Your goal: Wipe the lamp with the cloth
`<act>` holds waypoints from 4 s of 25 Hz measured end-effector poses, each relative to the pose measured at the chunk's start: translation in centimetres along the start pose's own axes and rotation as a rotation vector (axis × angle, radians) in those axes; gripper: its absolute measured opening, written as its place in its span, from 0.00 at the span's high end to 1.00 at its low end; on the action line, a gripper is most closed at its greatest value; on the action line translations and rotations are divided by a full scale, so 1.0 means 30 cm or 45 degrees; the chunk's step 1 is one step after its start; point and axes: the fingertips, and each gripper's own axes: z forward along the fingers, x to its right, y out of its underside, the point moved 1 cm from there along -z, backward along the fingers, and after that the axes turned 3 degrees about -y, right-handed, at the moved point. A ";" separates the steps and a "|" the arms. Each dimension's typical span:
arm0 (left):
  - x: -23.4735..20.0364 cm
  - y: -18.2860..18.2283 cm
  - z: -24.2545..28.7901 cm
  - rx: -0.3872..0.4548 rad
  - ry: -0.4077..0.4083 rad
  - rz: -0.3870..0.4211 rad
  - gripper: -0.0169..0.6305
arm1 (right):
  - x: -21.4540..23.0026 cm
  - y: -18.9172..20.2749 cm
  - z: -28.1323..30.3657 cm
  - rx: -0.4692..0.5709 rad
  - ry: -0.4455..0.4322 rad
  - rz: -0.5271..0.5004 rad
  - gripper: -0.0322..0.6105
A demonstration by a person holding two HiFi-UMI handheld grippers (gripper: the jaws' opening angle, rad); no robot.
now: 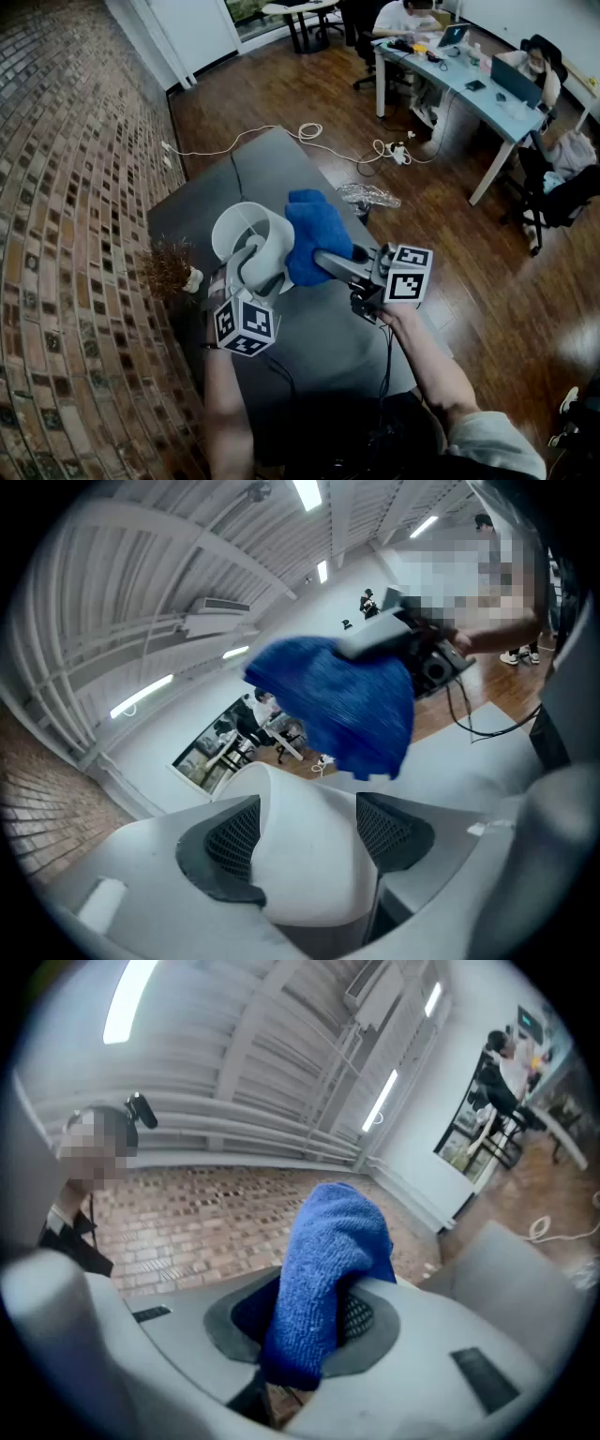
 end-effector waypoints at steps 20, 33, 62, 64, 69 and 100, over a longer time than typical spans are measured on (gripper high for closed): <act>0.023 -0.043 -0.034 0.185 -0.005 -0.124 0.47 | 0.542 0.424 -0.091 -0.673 0.460 0.123 0.80; -0.007 -0.014 -0.112 0.476 0.294 -0.112 0.66 | 0.145 0.030 0.205 -0.323 -0.244 0.107 0.81; -0.012 -0.143 0.028 0.003 -0.179 -0.358 0.76 | 0.164 -0.083 0.113 -0.278 -0.203 0.061 0.81; 0.022 -0.151 -0.001 0.043 -0.159 -0.310 0.78 | 0.175 -0.011 0.157 -0.413 -0.213 0.076 0.81; 0.055 -0.125 -0.070 0.165 -0.131 -0.264 0.78 | 0.296 0.208 0.067 -0.591 -0.099 0.216 0.81; 0.351 -0.118 -0.289 0.432 0.183 0.160 0.84 | 0.433 0.423 -0.326 -0.858 0.290 0.192 0.80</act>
